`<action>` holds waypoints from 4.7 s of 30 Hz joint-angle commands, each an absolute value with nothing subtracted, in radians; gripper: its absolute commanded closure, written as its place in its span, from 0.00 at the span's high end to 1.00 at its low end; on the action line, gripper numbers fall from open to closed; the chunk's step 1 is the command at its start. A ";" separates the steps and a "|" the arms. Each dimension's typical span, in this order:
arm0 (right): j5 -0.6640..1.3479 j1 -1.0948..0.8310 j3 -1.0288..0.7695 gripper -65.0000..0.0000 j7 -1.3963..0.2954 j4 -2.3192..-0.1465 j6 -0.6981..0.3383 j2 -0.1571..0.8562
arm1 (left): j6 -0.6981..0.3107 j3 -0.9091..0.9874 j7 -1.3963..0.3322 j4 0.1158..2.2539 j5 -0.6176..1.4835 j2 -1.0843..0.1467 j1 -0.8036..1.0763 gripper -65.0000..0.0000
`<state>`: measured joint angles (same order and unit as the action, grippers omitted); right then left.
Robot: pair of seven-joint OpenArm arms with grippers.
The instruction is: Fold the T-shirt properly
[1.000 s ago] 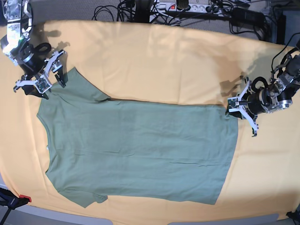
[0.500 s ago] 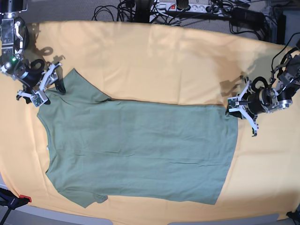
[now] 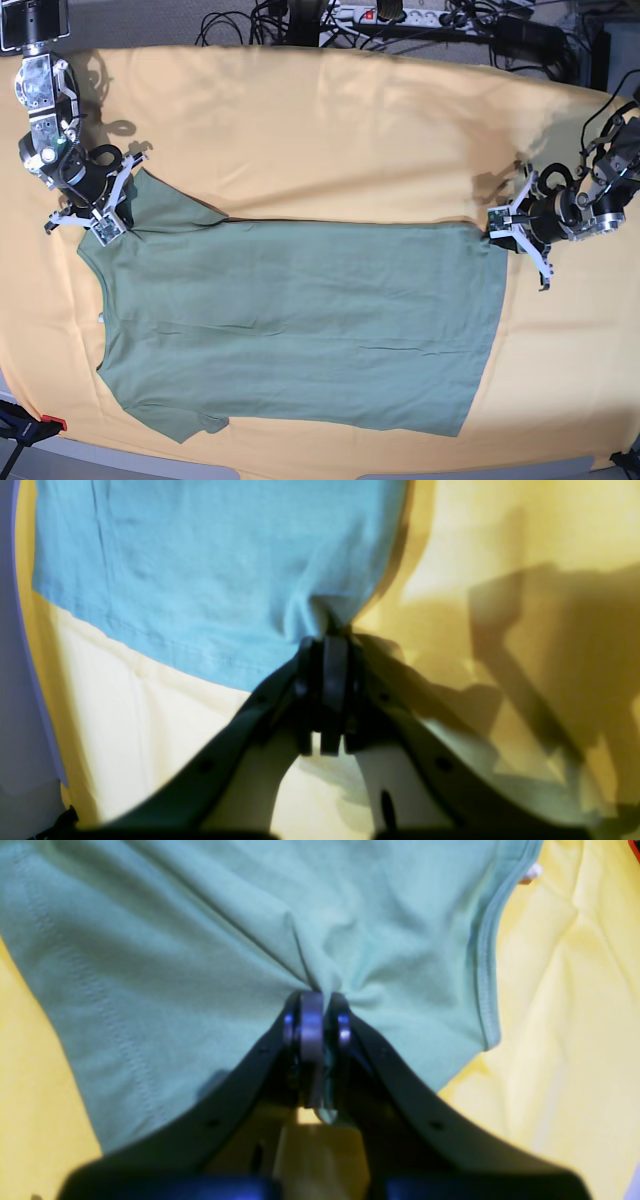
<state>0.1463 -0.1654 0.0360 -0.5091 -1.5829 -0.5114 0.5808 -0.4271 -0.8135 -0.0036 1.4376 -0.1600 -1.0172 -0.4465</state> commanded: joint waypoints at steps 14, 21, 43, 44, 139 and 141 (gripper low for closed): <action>0.406 -0.221 -0.128 0.00 -0.716 -1.821 -0.601 0.757 | -0.549 -0.806 0.000 1.534 -0.042 -1.124 -0.513 0.00; 0.529 -0.284 -0.138 0.00 -0.833 -1.856 -0.636 0.848 | -0.638 -0.806 0.000 1.714 0.039 -1.207 -0.513 0.00; 0.612 -0.791 -0.490 0.00 -0.988 -2.144 -0.659 0.912 | -0.698 -0.806 -0.001 1.984 0.264 -1.468 -0.381 0.00; 0.631 -0.807 -0.510 0.00 -0.989 -2.144 -0.659 0.912 | -0.698 -0.806 -0.001 2.001 0.264 -1.482 -0.367 0.00; 0.516 -0.775 -0.478 0.55 -0.621 -1.937 -0.640 0.893 | -0.614 -0.805 -0.135 1.854 0.105 -1.252 -0.397 0.48; 0.515 -0.776 -0.473 0.55 -0.616 -1.898 -0.640 0.893 | -0.614 -0.805 -0.136 1.854 0.105 -1.252 -0.397 0.48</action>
<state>0.5076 -0.7757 -0.4629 -0.6304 -1.8885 -0.6441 0.8722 -0.6220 -0.8181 -0.1535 1.8454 0.0967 -1.2316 -0.3794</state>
